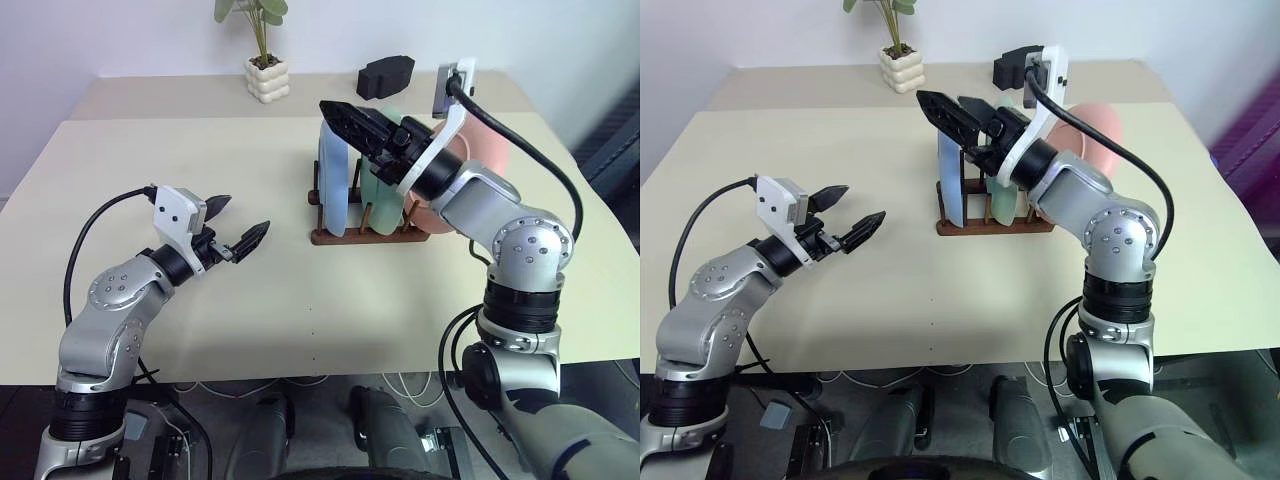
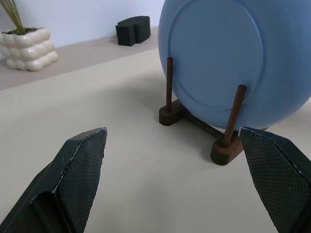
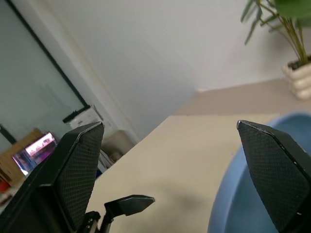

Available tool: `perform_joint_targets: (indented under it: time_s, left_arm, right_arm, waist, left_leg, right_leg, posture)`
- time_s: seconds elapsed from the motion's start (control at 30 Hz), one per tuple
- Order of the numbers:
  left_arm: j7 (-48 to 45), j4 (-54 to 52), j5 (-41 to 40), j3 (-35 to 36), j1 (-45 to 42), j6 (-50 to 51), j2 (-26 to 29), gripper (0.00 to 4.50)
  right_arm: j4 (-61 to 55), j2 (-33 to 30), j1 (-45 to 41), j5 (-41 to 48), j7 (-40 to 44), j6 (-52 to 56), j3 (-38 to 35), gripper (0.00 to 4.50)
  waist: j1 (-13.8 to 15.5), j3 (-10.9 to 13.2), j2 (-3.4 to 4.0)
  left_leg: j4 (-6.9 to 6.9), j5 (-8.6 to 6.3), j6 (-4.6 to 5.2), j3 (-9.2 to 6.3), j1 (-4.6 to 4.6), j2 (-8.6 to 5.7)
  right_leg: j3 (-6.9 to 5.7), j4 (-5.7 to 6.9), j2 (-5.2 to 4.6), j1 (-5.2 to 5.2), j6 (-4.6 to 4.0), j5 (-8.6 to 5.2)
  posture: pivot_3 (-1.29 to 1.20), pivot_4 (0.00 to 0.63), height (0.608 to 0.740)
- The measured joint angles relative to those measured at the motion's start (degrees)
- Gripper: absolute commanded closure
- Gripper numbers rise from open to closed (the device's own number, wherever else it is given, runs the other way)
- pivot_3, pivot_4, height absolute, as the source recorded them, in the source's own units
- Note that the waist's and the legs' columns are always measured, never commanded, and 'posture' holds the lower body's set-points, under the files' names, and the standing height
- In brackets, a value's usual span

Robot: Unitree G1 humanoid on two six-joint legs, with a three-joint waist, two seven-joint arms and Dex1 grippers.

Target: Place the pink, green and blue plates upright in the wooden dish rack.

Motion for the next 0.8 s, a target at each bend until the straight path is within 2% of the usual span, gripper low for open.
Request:
perform_joint_targets:
  time_s: [0.1, 0.17, 0.23, 0.33, 0.43, 0.53, 0.6, 0.8]
  left_arm:
    - [0.1, 0.0, 0.0, 0.0, 0.0, 0.0, -0.2, 0.00]
    - [0.0, 0.0, -0.1, 0.0, 0.0, 0.0, -0.5, 0.00]
    - [-0.1, 0.0, -0.1, 0.0, -0.1, 0.0, -0.9, 0.00]
    - [-0.3, 0.1, -0.1, 0.0, -0.1, -0.2, -1.1, 0.00]
    - [-1.0, 1.1, -0.1, -0.8, -1.7, -0.4, -1.8, 0.00]
    - [-1.7, 1.8, -0.1, -1.2, -2.3, -1.0, -2.2, 0.00]
    - [-2.6, 2.7, -0.1, -1.8, -3.0, -1.1, -2.3, 0.00]
    - [-8.0, 2.0, -2.8, -3.5, -2.8, -1.1, -2.3, 0.00]
  right_arm:
    - [-0.2, -3.7, -1.0, -2.4, 4.8, -2.4, 0.2, 0.04]
    - [0.0, -6.7, -2.9, -3.7, 7.6, -4.3, -0.7, 0.56]
    - [1.8, -11.4, -5.6, -6.2, 9.9, -6.7, -2.2, 1.36]
    - [7.9, -19.8, -6.8, -13.0, 11.9, -10.5, -4.5, 2.90]
    - [19.6, -28.0, -6.8, -24.1, 9.7, -15.7, -5.0, 4.44]
    - [26.1, -32.5, -5.2, -32.4, 8.9, -19.4, -4.7, 4.44]
    - [26.9, -35.8, -1.4, -38.2, 11.2, -22.3, -1.9, 4.44]
    - [23.1, -36.2, 8.5, -44.3, 19.3, -23.7, 5.3, 4.44]
  waist:
    - [0.1, 0.0, 0.01]
    - [0.1, 0.0, 0.02]
    - [0.2, 0.0, 0.01]
    - [0.4, 0.0, -0.03]
    - [0.4, 0.0, -0.02]
    - [0.2, 0.0, 0.03]
    - [-0.1, 0.0, 0.04]
    - [-0.1, 0.0, 0.14]
  left_leg:
    - [0.01, 0.00, 0.00, 0.00, -0.02, -0.01]
    - [0.01, 0.00, 0.00, 0.01, -0.04, -0.01]
    - [0.02, 0.00, 0.00, 0.01, -0.04, -0.03]
    - [0.02, 0.00, 0.00, 0.02, -0.05, -0.06]
    - [0.02, 0.01, 0.02, 0.08, -0.13, -0.08]
    - [-0.08, -0.03, 0.08, 0.17, -0.16, -0.07]
    - [-0.10, -0.08, 0.17, 0.21, -0.15, -0.05]
    - [-0.02, -0.09, 0.18, 0.25, -0.16, -0.01]
  right_leg:
    - [0.00, -0.04, 0.00, 0.00, 0.00, -0.01]
    - [0.00, -0.05, 0.00, -0.01, 0.00, -0.01]
    - [-0.01, -0.07, 0.00, 0.00, -0.06, -0.04]
    - [-0.03, -0.21, -0.01, 0.09, -0.10, -0.07]
    - [-0.03, -0.46, -0.01, 0.10, -0.14, -0.07]
    - [0.02, -0.66, -0.01, 0.10, -0.13, -0.05]
    - [0.04, -0.71, 0.01, 0.09, 0.05, 0.05]
    - [0.10, -0.69, 0.02, 0.09, 0.06, 0.06]
  posture:
    - [0.00, 0.150, 0.734]
    - [0.00, 0.150, 0.734]
    - [0.00, 0.150, 0.734]
    - [0.00, 0.150, 0.734]
    - [0.00, 0.150, 0.734]
    - [0.00, 0.150, 0.734]
    - [0.00, 0.150, 0.734]
    - [0.00, 0.150, 0.734]
